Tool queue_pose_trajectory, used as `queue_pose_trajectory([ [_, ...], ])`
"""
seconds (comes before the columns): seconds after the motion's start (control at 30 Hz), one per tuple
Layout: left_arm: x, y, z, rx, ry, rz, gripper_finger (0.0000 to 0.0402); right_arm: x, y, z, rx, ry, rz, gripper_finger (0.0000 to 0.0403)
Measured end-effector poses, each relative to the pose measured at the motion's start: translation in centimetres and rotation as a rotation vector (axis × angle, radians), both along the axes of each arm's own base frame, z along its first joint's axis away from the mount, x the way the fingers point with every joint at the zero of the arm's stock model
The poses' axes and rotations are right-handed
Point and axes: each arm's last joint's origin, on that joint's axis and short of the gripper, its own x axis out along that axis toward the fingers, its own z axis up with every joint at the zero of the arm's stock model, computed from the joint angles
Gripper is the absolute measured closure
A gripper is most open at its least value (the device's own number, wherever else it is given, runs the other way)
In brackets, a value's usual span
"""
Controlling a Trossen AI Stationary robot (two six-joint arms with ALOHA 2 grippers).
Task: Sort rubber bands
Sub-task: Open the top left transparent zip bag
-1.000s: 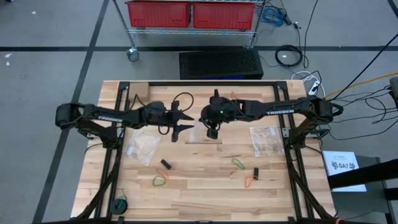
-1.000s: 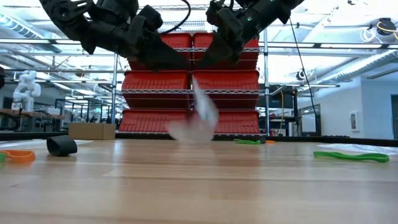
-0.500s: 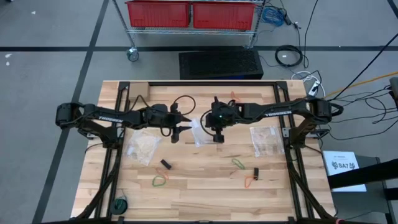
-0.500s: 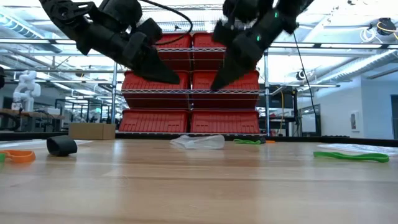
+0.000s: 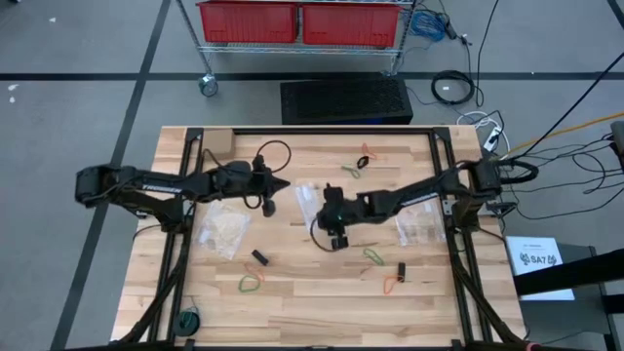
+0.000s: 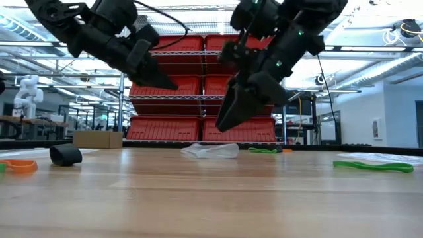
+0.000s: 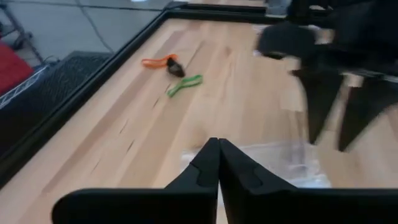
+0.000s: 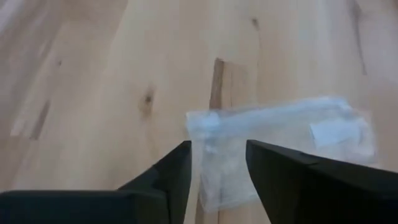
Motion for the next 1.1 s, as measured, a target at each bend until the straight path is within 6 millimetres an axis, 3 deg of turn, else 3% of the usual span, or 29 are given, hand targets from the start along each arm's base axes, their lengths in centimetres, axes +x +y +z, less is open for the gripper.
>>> queue_pose_trajectory([
  [0.1, -0.3, 0.1, -0.3, -0.007, 0.006, 0.007, 0.0382, 0.0, 0.5, -0.3, -0.058, 0.007, -0.023, 0.0253],
  [0.2, -0.3, 0.1, -0.7, -0.015, 0.028, 0.007, 0.0381, 0.0, -0.2, -0.4, -0.116, 0.013, -0.054, 0.0258],
  [0.3, -0.4, -0.2, -1.1, -0.04, 0.065, 0.004, 0.038, 0.2, -2.5, -0.1, -0.122, -0.009, -0.079, 0.0269],
  [0.43, -0.5, -0.6, -1.5, -0.065, 0.1, -0.005, 0.038, 1.1, -7.1, 1.0, 0.04, -0.064, -0.121, 0.0297],
  [0.6, -0.3, -1.3, -1.5, -0.072, 0.1, -0.03, 0.038, 1.1, -10.2, -0.7, 0.153, -0.023, -0.112, 0.0357],
  [0.7, -0.3, -1.6, -1.5, -0.072, 0.106, -0.047, 0.038, 1.3, -10.3, -2.5, 0.178, 0.023, -0.08, 0.0393],
  [0.83, -0.3, -2.0, -1.6, -0.068, 0.116, -0.052, 0.038, 1.8, -9.4, -4.0, 0.196, 0.048, -0.074, 0.0396],
  [1.1, -0.5, -2.2, -1.9, -0.046, 0.159, 0.038, 0.038, 1.2, -7.5, -4.3, 0.294, 0.068, -0.703, 0.0402],
])
